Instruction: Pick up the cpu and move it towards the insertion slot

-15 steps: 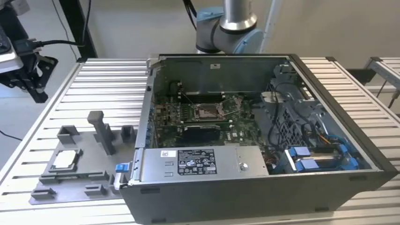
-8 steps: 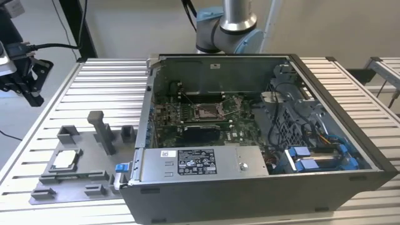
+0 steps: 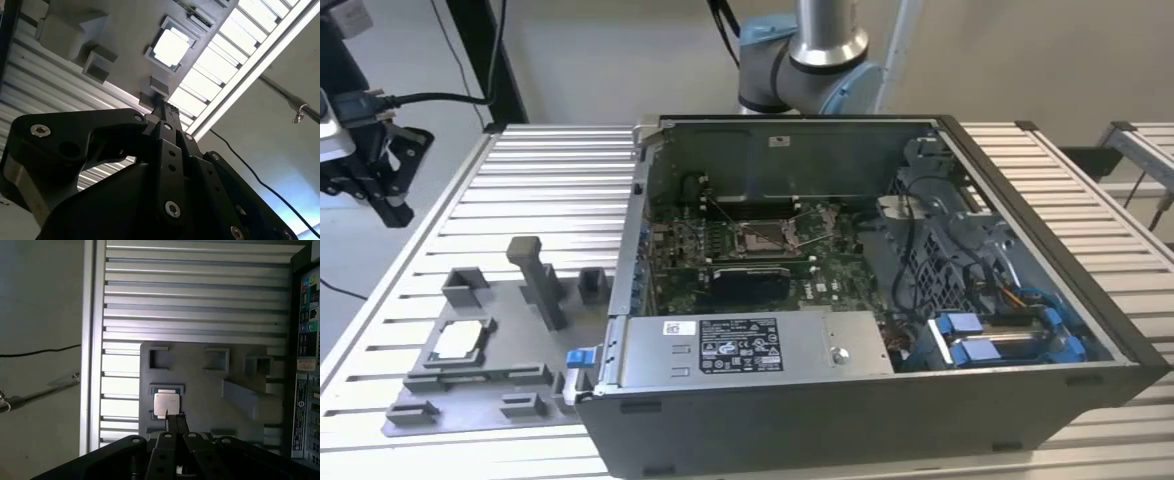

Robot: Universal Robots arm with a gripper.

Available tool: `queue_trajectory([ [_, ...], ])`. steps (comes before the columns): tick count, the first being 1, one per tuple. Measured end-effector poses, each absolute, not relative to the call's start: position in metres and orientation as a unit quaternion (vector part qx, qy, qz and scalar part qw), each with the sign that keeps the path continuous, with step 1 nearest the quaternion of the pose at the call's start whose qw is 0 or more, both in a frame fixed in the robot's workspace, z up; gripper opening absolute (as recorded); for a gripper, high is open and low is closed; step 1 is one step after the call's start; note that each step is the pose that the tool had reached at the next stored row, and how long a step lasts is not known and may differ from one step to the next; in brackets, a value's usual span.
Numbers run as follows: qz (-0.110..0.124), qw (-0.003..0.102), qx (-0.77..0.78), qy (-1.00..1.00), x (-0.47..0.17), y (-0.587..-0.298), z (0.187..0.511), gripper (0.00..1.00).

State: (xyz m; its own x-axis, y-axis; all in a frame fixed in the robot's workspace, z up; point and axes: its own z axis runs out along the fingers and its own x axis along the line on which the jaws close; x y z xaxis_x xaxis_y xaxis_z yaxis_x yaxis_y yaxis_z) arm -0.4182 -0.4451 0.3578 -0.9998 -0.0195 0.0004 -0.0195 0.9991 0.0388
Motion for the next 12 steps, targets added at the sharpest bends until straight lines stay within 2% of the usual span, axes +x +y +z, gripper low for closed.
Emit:
queue_trajectory([
  [1,-0.019,0.000,0.010,-1.000,-0.4182,-0.4451,0.3578,1.00],
  [12,-0.019,0.000,0.010,-1.000,-0.4182,-0.4451,0.3578,1.00],
])
